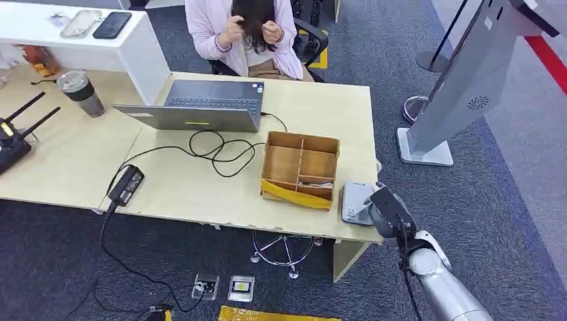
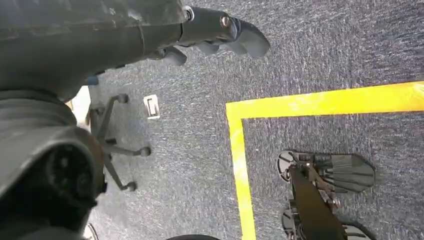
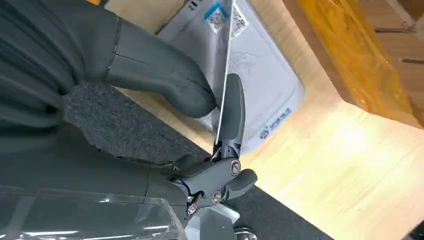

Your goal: Pass the card to the sensor for recognition and then transmit it.

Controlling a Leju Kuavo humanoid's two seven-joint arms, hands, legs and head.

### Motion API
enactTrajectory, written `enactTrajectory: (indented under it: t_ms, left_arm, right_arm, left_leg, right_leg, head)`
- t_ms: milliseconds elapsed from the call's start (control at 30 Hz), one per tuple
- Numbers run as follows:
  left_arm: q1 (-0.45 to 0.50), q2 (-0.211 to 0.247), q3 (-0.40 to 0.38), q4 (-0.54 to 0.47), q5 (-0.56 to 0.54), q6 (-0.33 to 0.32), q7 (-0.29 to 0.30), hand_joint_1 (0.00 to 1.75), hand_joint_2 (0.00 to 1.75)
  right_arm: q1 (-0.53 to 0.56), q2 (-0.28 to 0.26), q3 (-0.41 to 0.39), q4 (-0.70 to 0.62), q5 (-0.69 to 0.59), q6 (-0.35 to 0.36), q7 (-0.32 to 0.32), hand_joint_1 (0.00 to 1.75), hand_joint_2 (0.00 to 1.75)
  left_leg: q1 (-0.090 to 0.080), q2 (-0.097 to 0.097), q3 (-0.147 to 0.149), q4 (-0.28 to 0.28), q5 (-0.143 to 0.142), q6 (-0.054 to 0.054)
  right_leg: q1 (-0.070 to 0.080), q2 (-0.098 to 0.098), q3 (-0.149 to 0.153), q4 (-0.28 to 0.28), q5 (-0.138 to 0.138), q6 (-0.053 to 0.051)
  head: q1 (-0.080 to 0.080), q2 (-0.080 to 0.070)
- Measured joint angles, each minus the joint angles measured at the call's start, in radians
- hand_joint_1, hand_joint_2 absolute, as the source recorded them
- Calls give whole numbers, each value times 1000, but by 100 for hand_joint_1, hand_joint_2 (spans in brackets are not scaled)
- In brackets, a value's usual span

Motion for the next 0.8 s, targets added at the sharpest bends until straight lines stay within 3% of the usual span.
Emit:
enactTrajectory:
  t_ms: [267, 433, 633, 800]
  left_arm:
    - [-1, 4, -21, 0, -10, -12, -18, 0, 0]
    - [-2, 6, -40, 0, -25, -28, -45, 0, 0]
    - [-3, 8, -55, 0, -36, -30, -51, 0, 0]
    - [-17, 9, -73, 0, -57, -45, -51, 0, 0]
  right_arm:
    - [-101, -20, 0, -108, 74, 29, 60, 175, 175]
    - [-197, -31, -3, -174, 156, 83, 109, 175, 175]
    - [-245, -30, -10, -184, 193, 93, 95, 175, 175]
    - [-320, -16, -9, -147, 254, 94, 29, 175, 175]
  left_leg:
    - [0, 1, 0, 0, 0, 0]
    - [0, 0, 1, 0, 0, 0]
    - [0, 1, 0, 0, 0, 0]
    - [0, 0, 0, 0, 0, 0]
  right_leg:
    - [0, 1, 0, 0, 0, 0]
    - [0, 0, 0, 0, 0, 0]
    - [0, 0, 0, 0, 0, 0]
    - [0, 0, 0, 0, 0, 0]
  head:
    - [0, 0]
    - [0, 0]
    - [0, 0]
    - [0, 0]
